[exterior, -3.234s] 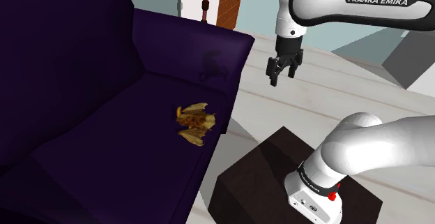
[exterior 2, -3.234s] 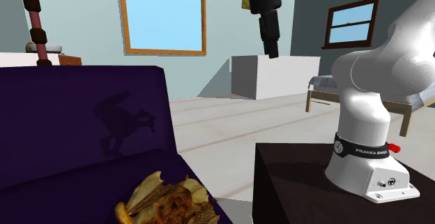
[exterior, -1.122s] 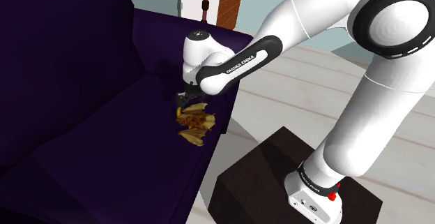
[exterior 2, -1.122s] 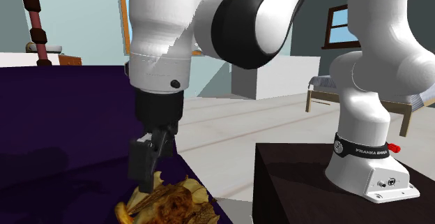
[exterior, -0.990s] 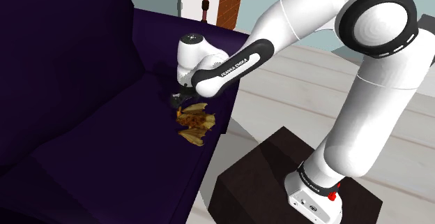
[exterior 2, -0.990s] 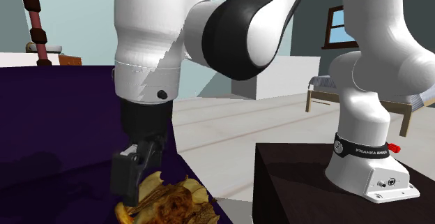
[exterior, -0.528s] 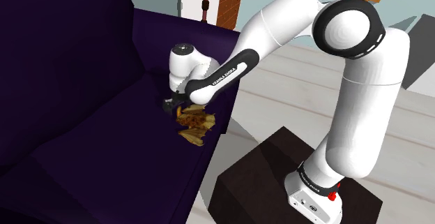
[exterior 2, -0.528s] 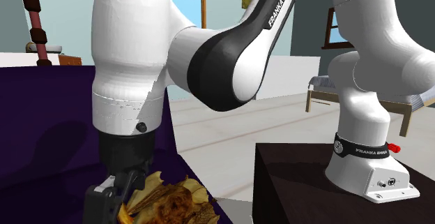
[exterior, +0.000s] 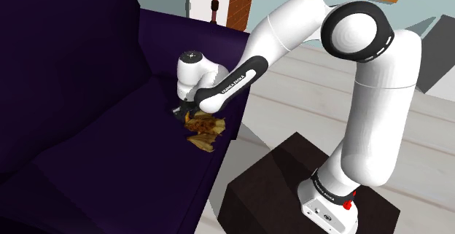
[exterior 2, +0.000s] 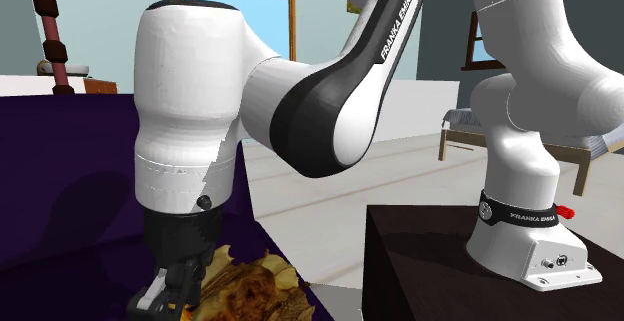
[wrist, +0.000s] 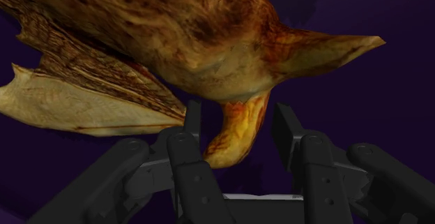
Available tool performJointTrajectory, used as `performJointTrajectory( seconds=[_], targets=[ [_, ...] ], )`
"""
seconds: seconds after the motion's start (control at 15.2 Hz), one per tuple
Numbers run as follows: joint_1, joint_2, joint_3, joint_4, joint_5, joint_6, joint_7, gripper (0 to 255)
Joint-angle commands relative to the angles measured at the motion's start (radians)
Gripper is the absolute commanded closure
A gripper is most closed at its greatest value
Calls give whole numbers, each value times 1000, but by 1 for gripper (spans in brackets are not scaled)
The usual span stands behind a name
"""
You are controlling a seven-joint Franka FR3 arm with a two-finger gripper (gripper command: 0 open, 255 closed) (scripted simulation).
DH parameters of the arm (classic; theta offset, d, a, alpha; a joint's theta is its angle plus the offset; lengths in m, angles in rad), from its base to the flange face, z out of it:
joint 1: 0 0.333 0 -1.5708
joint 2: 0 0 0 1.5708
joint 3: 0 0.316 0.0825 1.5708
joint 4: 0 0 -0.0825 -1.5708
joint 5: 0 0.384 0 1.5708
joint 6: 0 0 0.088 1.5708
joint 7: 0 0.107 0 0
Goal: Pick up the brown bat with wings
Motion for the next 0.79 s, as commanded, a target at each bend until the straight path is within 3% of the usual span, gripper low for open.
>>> performJointTrajectory(
  seconds=[0.0,0.33,0.73],
  targets=[
    [0,0,0,0,0,0,0,255],
    [1,2,-1,-1,-2,3,2,255],
    [-18,-59,27,0,47,-54,-41,255]
  ],
)
